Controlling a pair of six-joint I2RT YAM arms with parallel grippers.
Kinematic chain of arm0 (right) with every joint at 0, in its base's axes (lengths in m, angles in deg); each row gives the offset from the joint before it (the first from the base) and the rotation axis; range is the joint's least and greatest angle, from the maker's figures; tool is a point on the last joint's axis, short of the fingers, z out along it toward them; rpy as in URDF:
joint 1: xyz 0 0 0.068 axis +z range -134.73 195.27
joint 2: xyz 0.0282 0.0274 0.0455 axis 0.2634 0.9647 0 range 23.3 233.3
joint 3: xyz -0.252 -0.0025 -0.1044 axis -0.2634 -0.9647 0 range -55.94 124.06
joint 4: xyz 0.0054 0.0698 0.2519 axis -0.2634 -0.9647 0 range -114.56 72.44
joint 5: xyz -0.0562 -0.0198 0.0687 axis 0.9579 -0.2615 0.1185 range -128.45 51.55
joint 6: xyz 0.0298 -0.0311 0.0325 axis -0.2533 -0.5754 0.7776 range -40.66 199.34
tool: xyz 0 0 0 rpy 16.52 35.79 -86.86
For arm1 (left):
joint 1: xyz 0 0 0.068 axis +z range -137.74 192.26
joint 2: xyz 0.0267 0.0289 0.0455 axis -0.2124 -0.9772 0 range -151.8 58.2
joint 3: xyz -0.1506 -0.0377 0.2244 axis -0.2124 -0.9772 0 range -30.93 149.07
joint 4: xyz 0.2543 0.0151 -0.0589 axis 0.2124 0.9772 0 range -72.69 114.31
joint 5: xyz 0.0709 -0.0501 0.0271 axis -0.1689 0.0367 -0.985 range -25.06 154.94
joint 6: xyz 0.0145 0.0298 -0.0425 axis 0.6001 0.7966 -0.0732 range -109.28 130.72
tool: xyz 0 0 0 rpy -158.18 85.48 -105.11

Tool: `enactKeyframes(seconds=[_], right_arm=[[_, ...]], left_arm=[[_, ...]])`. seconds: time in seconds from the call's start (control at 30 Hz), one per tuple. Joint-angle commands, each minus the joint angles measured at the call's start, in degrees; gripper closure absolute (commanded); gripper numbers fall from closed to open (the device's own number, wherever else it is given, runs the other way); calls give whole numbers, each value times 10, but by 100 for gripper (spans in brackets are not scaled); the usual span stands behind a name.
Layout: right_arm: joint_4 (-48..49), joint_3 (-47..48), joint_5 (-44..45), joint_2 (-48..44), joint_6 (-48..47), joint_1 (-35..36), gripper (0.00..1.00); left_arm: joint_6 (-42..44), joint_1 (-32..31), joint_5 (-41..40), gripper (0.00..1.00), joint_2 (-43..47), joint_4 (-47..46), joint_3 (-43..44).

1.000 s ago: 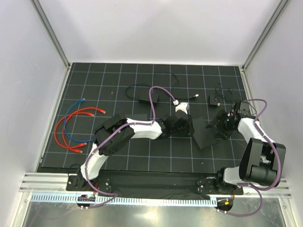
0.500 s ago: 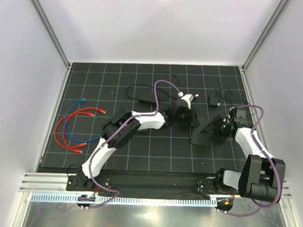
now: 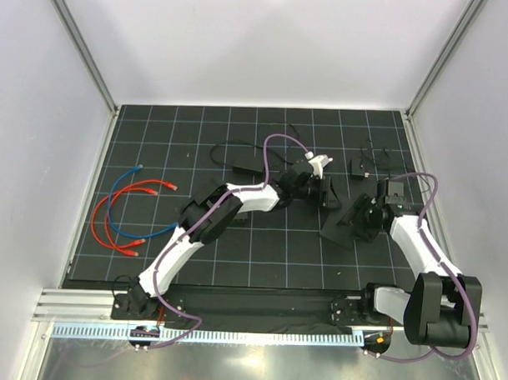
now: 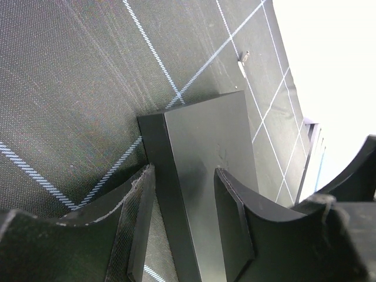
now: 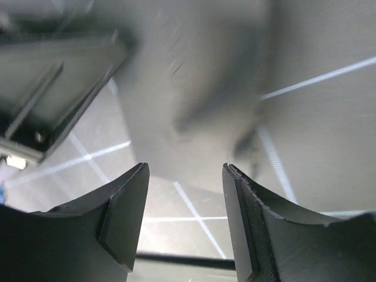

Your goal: Pull the plug from the switch port

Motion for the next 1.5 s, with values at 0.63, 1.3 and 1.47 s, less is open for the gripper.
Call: enactKeyframes(seconds=[0.63, 1.3, 1.47], right_arm=[[-3, 2, 82, 44, 1, 1, 38], [162, -75, 0, 22, 120, 53, 49], [186, -62, -4, 55, 114, 54, 49]], left_arm=[[-14, 4, 70, 49, 9, 3, -29], [-57, -4, 204, 52, -122, -46, 136], [-43, -2, 206, 50, -119, -39, 142]])
